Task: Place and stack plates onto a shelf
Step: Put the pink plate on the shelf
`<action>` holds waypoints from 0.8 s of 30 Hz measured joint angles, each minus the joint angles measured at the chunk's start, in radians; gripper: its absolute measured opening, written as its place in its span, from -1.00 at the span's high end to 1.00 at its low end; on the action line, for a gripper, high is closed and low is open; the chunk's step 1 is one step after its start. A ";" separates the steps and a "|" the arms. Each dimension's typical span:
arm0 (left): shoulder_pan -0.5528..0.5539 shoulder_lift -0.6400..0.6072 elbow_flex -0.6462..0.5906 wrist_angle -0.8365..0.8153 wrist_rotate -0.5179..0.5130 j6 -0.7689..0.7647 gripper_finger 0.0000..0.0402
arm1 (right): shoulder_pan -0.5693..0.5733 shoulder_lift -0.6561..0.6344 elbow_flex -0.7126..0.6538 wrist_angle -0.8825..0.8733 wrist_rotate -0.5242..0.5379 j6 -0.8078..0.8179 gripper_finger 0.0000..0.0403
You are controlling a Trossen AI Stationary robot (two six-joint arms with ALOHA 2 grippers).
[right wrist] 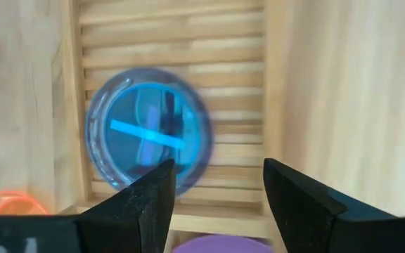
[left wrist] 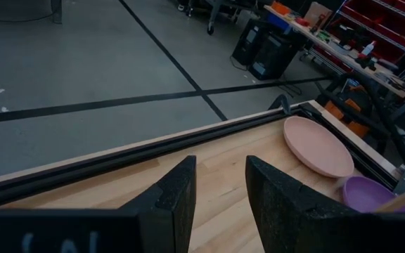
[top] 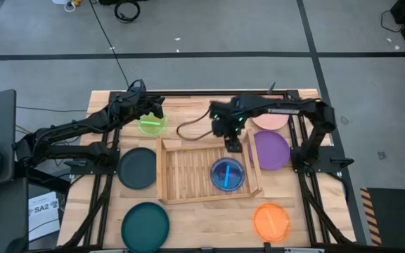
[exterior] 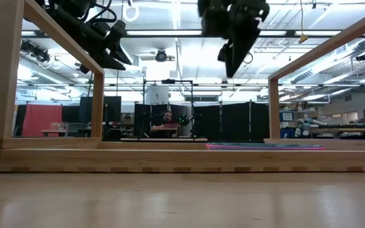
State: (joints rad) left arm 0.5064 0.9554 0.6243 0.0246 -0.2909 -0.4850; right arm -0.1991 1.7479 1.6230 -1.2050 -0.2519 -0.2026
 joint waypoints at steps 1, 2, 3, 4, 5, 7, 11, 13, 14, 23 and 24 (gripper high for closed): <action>0.000 0.000 0.000 0.000 0.000 0.000 0.35 | -0.016 -0.022 0.000 0.000 0.001 -0.009 -0.09; 0.000 0.000 0.000 0.000 0.000 0.000 0.35 | -0.034 -0.045 0.000 0.000 0.009 -0.014 -0.09; 0.000 0.000 0.000 0.000 0.000 0.000 0.35 | -0.053 -0.068 0.000 0.000 0.023 -0.018 -0.09; 0.000 0.000 0.000 0.000 0.000 0.000 0.35 | -0.074 -0.089 0.000 0.000 0.039 -0.022 -0.09; 0.000 0.000 0.000 0.000 0.000 0.000 0.35 | -0.096 -0.112 0.000 0.000 0.061 -0.025 -0.09; 0.000 0.000 0.000 0.000 0.000 0.000 0.35 | -0.146 -0.157 0.000 -0.001 0.102 -0.026 -0.09; 0.000 0.000 0.000 0.000 0.000 0.000 0.35 | -0.255 -0.230 0.000 -0.002 0.128 -0.027 -0.09; 0.000 0.000 0.000 0.000 0.000 0.000 0.35 | -0.308 -0.256 0.000 -0.001 0.124 -0.027 -0.09; 0.000 0.000 0.000 0.000 0.000 0.000 0.35 | -0.332 -0.266 0.000 -0.001 0.124 -0.029 -0.09; 0.000 0.000 0.000 0.001 0.000 0.000 0.35 | -0.508 -0.334 -0.192 0.073 0.120 -0.030 -0.09; 0.000 0.000 0.000 0.001 0.000 0.000 0.35 | -0.526 -0.339 -0.219 0.077 0.120 -0.029 -0.09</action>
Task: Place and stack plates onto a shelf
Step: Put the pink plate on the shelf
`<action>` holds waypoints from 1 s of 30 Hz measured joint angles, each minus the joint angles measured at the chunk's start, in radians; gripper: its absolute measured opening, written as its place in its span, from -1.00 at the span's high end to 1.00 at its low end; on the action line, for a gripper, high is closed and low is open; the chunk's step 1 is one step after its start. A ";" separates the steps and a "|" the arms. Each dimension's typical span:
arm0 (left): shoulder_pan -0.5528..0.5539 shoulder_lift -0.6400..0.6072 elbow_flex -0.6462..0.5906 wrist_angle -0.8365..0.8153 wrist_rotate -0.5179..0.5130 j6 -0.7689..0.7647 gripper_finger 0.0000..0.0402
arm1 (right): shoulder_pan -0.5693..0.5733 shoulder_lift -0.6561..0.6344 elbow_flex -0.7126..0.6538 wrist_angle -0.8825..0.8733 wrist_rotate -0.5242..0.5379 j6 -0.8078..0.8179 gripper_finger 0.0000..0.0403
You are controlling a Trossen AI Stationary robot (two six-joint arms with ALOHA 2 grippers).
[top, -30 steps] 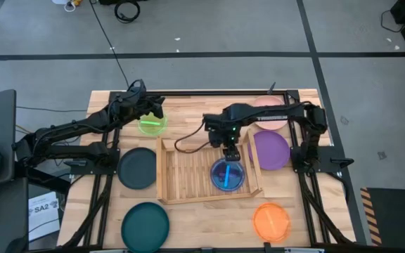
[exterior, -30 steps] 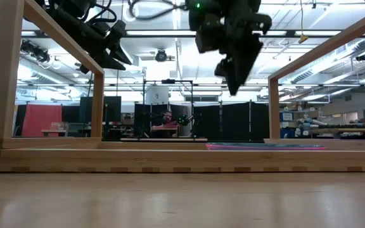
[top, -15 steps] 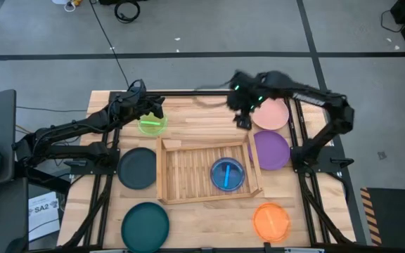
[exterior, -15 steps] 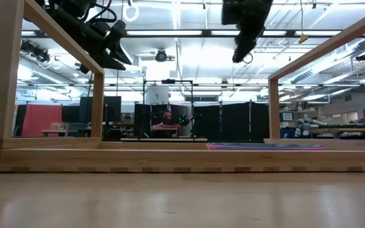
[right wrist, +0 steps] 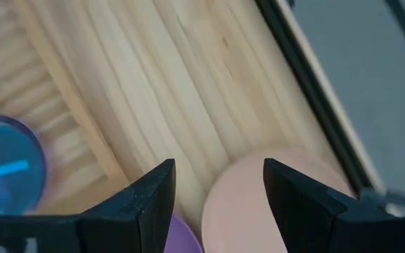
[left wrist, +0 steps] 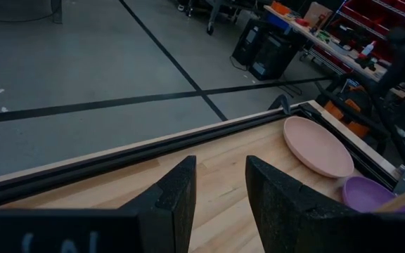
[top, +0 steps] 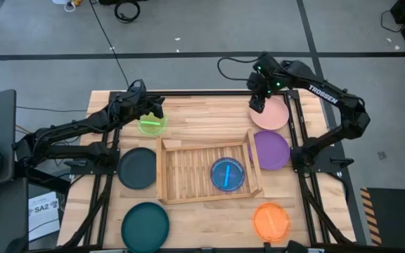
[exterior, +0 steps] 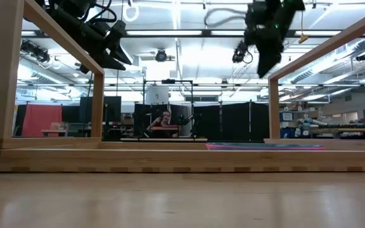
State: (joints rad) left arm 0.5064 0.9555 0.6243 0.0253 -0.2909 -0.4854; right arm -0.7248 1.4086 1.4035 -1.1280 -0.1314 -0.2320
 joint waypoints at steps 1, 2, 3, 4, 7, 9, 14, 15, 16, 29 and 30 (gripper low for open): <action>0.000 0.000 0.000 0.000 0.000 0.000 0.35 | -0.016 -0.004 -0.028 0.005 0.000 0.000 -0.09; 0.000 0.000 0.000 0.000 0.000 0.000 0.35 | -0.033 -0.008 -0.056 0.015 0.000 0.000 -0.09; 0.000 0.000 0.000 0.000 0.000 0.000 0.35 | -0.048 -0.012 -0.083 0.022 0.000 0.000 -0.09; 0.000 0.000 0.000 0.000 0.000 0.000 0.35 | -0.064 -0.017 -0.112 0.032 0.000 0.001 -0.09; 0.000 0.000 0.000 0.000 0.000 0.000 0.35 | -0.099 -0.027 -0.200 0.090 0.000 0.020 -0.09; 0.000 0.000 0.000 0.000 0.000 0.000 0.35 | -0.111 -0.028 -0.256 0.124 0.000 0.045 -0.09; 0.000 0.000 0.000 0.000 0.000 0.000 0.35 | -0.108 -0.028 -0.384 0.225 0.000 0.055 -0.09; 0.000 0.000 0.000 0.000 0.000 0.000 0.35 | -0.102 -0.028 -0.404 0.244 0.000 0.056 -0.09; 0.000 0.000 0.000 0.000 0.000 0.000 0.35 | -0.097 -0.029 -0.426 0.269 0.000 0.055 -0.09; 0.000 0.000 0.000 0.000 0.000 0.000 0.35 | -0.074 -0.029 -0.612 0.541 -0.001 0.106 -0.09; 0.000 0.000 0.000 0.000 0.000 0.000 0.35 | -0.074 -0.029 -0.622 0.558 -0.001 0.108 -0.09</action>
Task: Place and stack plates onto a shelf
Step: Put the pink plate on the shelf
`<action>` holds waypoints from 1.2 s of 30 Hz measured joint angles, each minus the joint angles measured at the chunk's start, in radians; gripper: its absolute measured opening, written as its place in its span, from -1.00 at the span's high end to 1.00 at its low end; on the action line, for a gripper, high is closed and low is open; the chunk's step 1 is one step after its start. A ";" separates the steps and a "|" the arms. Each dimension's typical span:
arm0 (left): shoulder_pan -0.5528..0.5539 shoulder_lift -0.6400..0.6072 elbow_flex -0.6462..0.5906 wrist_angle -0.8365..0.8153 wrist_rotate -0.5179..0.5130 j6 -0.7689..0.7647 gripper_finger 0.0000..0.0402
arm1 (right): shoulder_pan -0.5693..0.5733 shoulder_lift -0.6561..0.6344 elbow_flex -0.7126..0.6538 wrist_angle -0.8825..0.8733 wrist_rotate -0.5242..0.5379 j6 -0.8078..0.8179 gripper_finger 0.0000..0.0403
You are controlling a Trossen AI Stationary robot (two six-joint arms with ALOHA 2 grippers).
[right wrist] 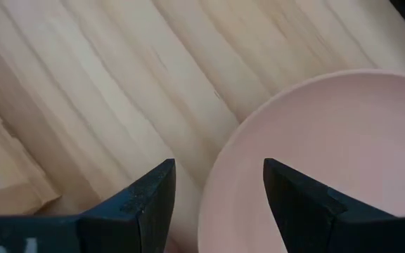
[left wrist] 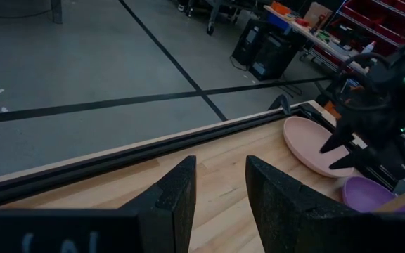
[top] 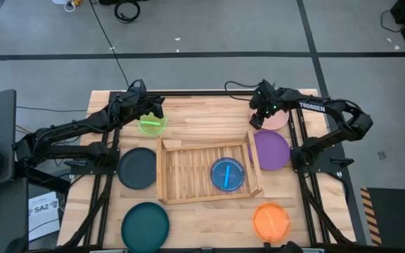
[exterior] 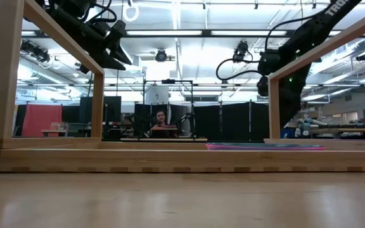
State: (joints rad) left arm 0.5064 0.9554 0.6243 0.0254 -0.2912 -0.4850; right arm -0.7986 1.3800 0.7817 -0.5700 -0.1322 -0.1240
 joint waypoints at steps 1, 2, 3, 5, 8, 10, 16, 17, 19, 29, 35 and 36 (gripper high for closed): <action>0.000 0.000 0.000 0.000 0.000 0.000 0.35 | 0.000 0.000 -0.009 0.016 0.000 0.000 -0.09; 0.000 0.000 0.000 0.000 0.000 0.000 0.35 | 0.000 0.000 -0.019 0.028 0.000 0.000 -0.09; 0.000 0.000 0.000 0.000 0.000 0.000 0.35 | 0.000 0.000 -0.031 0.041 0.000 0.001 -0.09; 0.000 0.000 0.000 0.000 0.000 0.000 0.35 | 0.000 0.000 -0.049 0.068 0.000 0.001 -0.09; 0.000 0.000 0.000 0.000 0.000 0.000 0.35 | 0.000 0.000 -0.073 0.087 0.003 0.001 -0.09; 0.000 0.000 0.000 0.000 0.000 0.000 0.35 | 0.000 0.000 -0.090 0.096 0.007 0.001 -0.09; 0.000 0.000 0.000 0.000 0.000 0.000 0.35 | 0.000 0.000 -0.139 0.131 0.016 0.000 -0.09; 0.000 0.000 0.000 0.000 0.000 0.000 0.35 | 0.001 0.000 -0.142 0.129 0.027 0.002 -0.09; 0.000 0.000 0.000 0.000 0.000 0.000 0.35 | 0.001 0.000 -0.146 0.129 0.053 0.012 -0.08; 0.000 0.000 0.000 0.000 0.000 0.000 0.35 | 0.001 0.001 -0.152 0.128 0.088 0.016 0.16; 0.000 0.000 0.000 0.000 0.000 0.000 0.35 | 0.001 0.001 -0.152 0.128 0.087 0.016 0.41; 0.000 0.000 0.000 0.000 0.000 0.000 0.35 | 0.001 0.001 -0.152 0.128 0.086 0.016 0.45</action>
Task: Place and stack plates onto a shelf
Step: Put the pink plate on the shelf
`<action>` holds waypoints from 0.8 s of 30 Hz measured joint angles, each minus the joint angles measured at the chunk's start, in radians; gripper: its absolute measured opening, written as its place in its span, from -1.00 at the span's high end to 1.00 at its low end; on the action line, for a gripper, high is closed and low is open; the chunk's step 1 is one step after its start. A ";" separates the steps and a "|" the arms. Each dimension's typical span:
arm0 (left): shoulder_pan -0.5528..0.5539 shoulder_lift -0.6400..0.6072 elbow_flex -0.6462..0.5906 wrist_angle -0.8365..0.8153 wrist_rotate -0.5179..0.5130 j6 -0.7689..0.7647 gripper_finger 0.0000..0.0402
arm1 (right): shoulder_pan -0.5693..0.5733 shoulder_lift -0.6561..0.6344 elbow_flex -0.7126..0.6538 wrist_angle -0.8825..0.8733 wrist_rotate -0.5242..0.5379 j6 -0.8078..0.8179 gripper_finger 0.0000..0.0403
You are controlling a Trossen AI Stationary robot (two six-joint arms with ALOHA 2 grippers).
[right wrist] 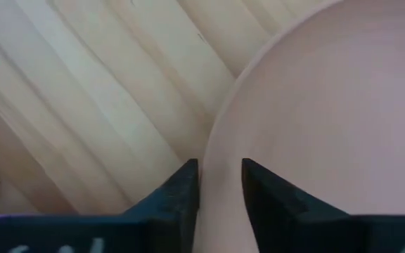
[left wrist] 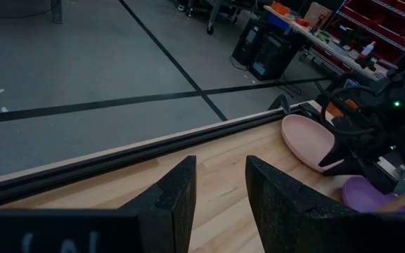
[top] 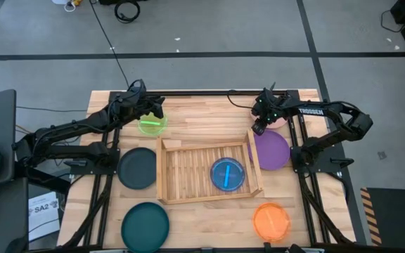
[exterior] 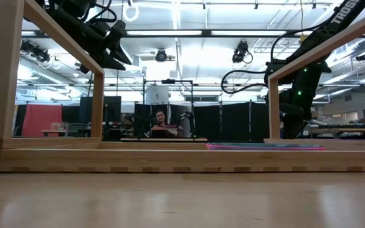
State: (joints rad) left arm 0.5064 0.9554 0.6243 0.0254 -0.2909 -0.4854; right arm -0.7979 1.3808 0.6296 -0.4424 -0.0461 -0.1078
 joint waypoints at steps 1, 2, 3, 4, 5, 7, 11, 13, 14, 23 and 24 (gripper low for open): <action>0.000 0.000 0.000 0.000 0.000 0.000 0.35 | 0.000 0.000 0.000 0.000 -0.002 0.000 0.49; 0.000 0.000 0.000 0.000 0.000 0.000 0.35 | 0.000 0.000 0.000 0.000 -0.003 0.000 0.53; 0.000 0.000 0.000 0.000 0.000 0.000 0.35 | 0.000 0.000 0.000 -0.001 -0.003 0.000 0.57; 0.000 0.000 0.000 0.000 0.000 0.000 0.35 | 0.000 0.000 0.000 -0.001 -0.003 0.000 0.61; 0.000 0.000 0.000 0.000 0.000 0.000 0.35 | 0.000 0.000 0.000 -0.001 -0.002 0.000 0.65; 0.000 0.000 0.000 0.000 0.000 0.000 0.35 | 0.000 0.000 0.000 -0.001 -0.001 0.000 0.73; 0.000 0.000 0.000 0.000 0.000 0.000 0.35 | 0.000 0.000 0.000 -0.003 0.001 0.003 0.86; 0.000 0.000 0.000 0.000 0.000 0.000 0.35 | 0.000 0.000 0.000 -0.004 0.001 0.003 0.89; 0.000 0.000 0.000 0.000 0.000 0.000 0.35 | 0.000 0.000 0.000 -0.004 0.001 0.003 0.90; 0.000 0.000 0.000 0.000 0.000 0.000 0.35 | 0.000 0.000 0.000 -0.003 0.001 0.002 0.90; 0.000 0.000 0.000 0.000 0.000 0.000 0.35 | 0.000 0.000 0.000 -0.003 0.001 0.002 0.91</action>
State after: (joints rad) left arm 0.5064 0.9554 0.6243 0.0254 -0.2913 -0.4854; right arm -0.7975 1.3804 0.6296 -0.4450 -0.0453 -0.1059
